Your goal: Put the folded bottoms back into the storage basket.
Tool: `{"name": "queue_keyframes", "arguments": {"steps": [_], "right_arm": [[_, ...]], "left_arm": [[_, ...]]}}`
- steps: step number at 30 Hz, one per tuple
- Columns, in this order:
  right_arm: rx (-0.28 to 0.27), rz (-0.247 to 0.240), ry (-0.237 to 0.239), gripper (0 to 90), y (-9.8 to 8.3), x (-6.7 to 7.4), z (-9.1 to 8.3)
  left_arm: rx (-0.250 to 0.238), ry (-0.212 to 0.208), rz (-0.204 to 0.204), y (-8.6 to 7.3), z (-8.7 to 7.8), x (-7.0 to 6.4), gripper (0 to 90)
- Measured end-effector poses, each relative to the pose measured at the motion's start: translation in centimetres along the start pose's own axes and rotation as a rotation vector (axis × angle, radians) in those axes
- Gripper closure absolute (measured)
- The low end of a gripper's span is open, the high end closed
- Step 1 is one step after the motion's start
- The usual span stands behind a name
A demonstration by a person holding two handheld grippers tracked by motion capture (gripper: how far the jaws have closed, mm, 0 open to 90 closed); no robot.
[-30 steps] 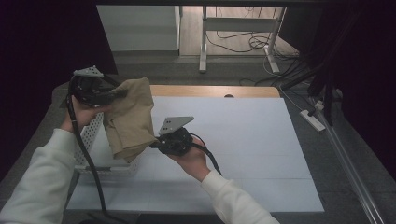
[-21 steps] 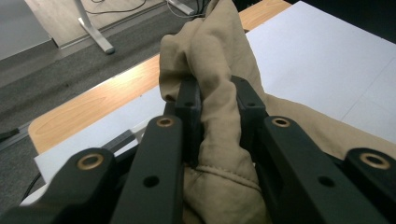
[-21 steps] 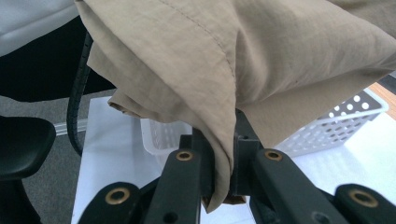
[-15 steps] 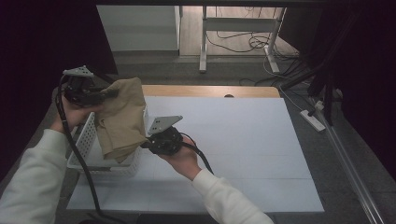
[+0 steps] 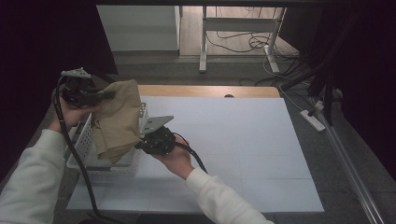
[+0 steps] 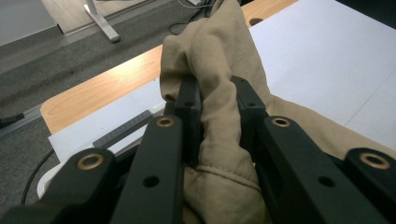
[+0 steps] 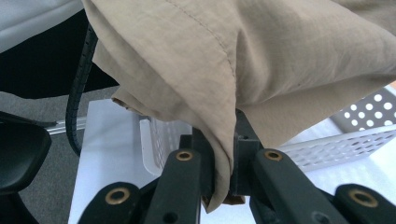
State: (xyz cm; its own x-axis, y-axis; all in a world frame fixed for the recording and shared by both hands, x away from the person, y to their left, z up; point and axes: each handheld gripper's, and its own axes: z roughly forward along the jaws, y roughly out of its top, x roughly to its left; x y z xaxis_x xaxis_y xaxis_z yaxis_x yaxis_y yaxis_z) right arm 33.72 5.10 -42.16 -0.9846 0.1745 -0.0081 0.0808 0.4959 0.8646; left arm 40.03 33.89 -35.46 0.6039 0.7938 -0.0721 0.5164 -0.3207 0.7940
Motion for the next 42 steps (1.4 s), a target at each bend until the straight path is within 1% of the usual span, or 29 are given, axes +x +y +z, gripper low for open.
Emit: {"name": "queue_keyframes", "arguments": {"steps": [11, 17, 20, 23, 29, 35, 37, 42], "right_arm": [[0.017, 0.009, 0.006, 83.9, 0.1, 0.0, 1.8], [0.025, 0.011, 0.013, 83.9, 0.2, 0.0, 3.0], [0.024, 0.020, 0.021, 83.9, 0.2, -0.1, 3.5], [0.035, 0.020, 0.028, 83.9, 0.2, -0.1, 4.0], [0.051, 0.024, 0.034, 83.9, 0.0, 0.0, 4.9], [0.056, 0.030, 0.034, 83.9, -0.1, 0.1, 5.5], [0.065, 0.029, 0.039, 83.9, -0.2, 0.1, 5.6], [0.067, 0.036, 0.043, 83.9, -0.3, 0.1, 6.1]], "left_arm": [[0.021, -0.005, -0.007, -0.9, 0.4, 1.3, 76.5], [0.028, -0.008, -0.023, -1.6, 0.6, 2.2, 76.5], [0.037, -0.007, -0.031, -2.0, 0.8, 2.7, 76.5], [0.048, -0.008, -0.033, -2.3, 1.0, 3.0, 76.5], [0.064, -0.008, -0.043, -2.9, 1.5, 3.5, 76.5], [0.085, -0.010, -0.047, -3.0, 2.1, 3.7, 76.5], [0.096, -0.002, -0.036, -3.0, 2.4, 3.6, 76.5], [0.104, 0.003, -0.033, -2.9, 2.8, 3.6, 76.5]]}}
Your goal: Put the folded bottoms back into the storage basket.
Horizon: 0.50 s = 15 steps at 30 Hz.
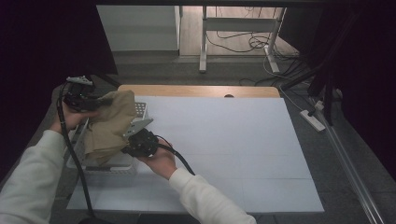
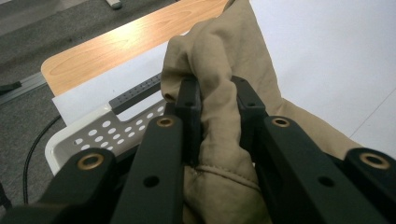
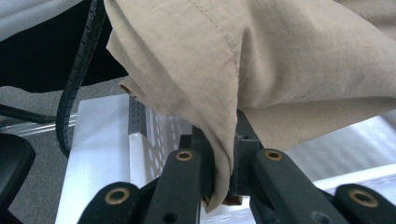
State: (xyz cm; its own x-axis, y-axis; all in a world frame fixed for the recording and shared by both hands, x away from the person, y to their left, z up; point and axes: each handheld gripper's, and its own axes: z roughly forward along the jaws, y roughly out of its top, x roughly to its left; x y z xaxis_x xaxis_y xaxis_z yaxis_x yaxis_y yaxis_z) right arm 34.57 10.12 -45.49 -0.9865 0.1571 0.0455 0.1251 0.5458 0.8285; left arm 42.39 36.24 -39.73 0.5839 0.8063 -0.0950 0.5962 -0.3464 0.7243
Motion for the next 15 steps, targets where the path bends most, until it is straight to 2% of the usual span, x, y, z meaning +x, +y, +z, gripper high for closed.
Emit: {"name": "queue_keyframes", "arguments": {"steps": [15], "right_arm": [[0.007, 0.007, 0.007, 83.9, -0.1, -0.2, 0.8]], "left_arm": [[0.041, 0.004, 0.006, 0.2, 1.2, 0.2, 76.5]]}}
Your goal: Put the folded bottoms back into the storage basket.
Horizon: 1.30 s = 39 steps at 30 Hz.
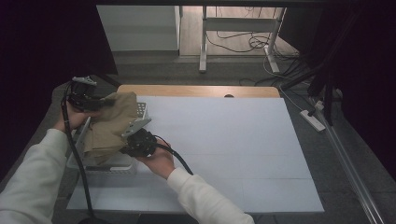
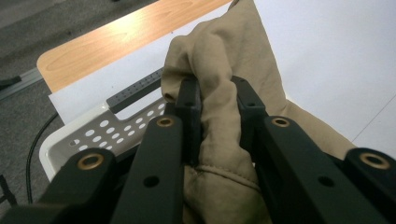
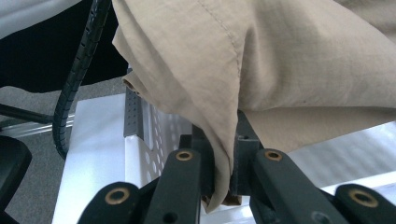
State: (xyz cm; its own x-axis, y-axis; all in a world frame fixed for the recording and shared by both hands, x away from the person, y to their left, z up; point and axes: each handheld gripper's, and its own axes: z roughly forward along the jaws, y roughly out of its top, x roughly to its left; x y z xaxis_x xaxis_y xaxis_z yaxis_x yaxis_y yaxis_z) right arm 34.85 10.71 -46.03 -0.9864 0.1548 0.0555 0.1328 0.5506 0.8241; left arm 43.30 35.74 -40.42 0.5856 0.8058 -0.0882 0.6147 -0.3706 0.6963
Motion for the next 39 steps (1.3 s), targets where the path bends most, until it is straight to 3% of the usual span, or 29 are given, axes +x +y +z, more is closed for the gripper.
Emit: {"name": "queue_keyframes", "arguments": {"steps": [22, 25, 26, 27, 29, 31, 39], "right_arm": [[0.020, 0.024, 0.015, 83.8, -0.6, -0.7, 1.3], [0.026, 0.029, 0.015, 82.9, -0.6, -0.8, 1.6], [0.028, 0.030, 0.015, 78.8, -0.7, -0.8, 1.7], [0.031, 0.037, 0.022, 62.6, -0.7, -0.9, 1.8], [0.055, 0.063, -0.003, 37.3, -0.7, -1.0, 2.1], [0.066, 0.066, -0.033, 27.1, -0.7, -1.0, 1.8], [0.006, 0.094, -0.014, 26.3, -1.0, -1.4, -1.4]], "left_arm": [[0.022, -0.007, -0.033, -1.0, 1.4, 1.0, 76.5], [0.027, 0.021, -0.045, -1.1, 1.7, 1.2, 72.9], [0.015, 0.072, -0.053, -1.1, 1.7, 1.2, 63.1], [0.008, 0.082, -0.060, -1.1, 1.7, 1.2, 46.2], [-0.001, 0.083, -0.065, -1.1, 1.5, 1.2, 40.7], [0.000, 0.079, -0.054, -1.0, 1.3, 0.9, 37.6], [-0.030, 0.042, -0.041, -0.4, 0.3, -1.2, 36.5]]}}
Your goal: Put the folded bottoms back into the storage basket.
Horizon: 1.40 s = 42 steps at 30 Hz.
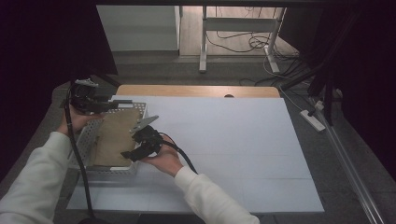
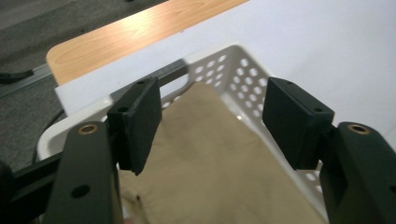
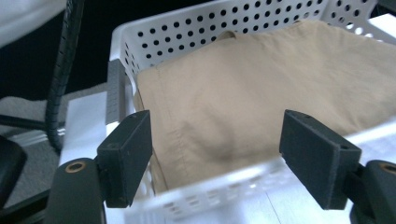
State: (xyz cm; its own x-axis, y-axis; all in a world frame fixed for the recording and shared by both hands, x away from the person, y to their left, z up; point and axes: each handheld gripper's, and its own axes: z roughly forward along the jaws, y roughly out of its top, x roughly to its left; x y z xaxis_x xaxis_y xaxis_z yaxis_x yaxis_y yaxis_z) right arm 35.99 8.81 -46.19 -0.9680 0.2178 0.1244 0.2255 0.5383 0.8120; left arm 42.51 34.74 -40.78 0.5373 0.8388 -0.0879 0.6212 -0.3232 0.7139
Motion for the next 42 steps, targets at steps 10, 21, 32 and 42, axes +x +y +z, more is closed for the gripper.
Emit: {"name": "queue_keyframes", "arguments": {"steps": [10, 21, 32, 42], "right_arm": [[-0.034, 0.028, -0.006, 27.0, -2.7, -1.2, -5.3], [-0.049, 0.048, -0.091, 27.0, -7.4, -2.2, -12.5], [-0.028, 0.119, -0.214, 27.1, -13.5, -3.4, -19.7], [-0.034, 0.206, -0.314, 27.1, -19.4, -4.6, -26.5]], "left_arm": [[-0.037, -0.050, 0.036, -0.5, -0.4, -4.7, 36.4], [-0.110, -0.105, 0.026, -3.0, -0.9, -10.9, 33.9], [-0.084, -0.147, 0.034, -5.6, -0.1, -15.7, 32.4], [-0.066, -0.170, 0.046, -7.8, 0.2, -18.4, 31.0]]}}
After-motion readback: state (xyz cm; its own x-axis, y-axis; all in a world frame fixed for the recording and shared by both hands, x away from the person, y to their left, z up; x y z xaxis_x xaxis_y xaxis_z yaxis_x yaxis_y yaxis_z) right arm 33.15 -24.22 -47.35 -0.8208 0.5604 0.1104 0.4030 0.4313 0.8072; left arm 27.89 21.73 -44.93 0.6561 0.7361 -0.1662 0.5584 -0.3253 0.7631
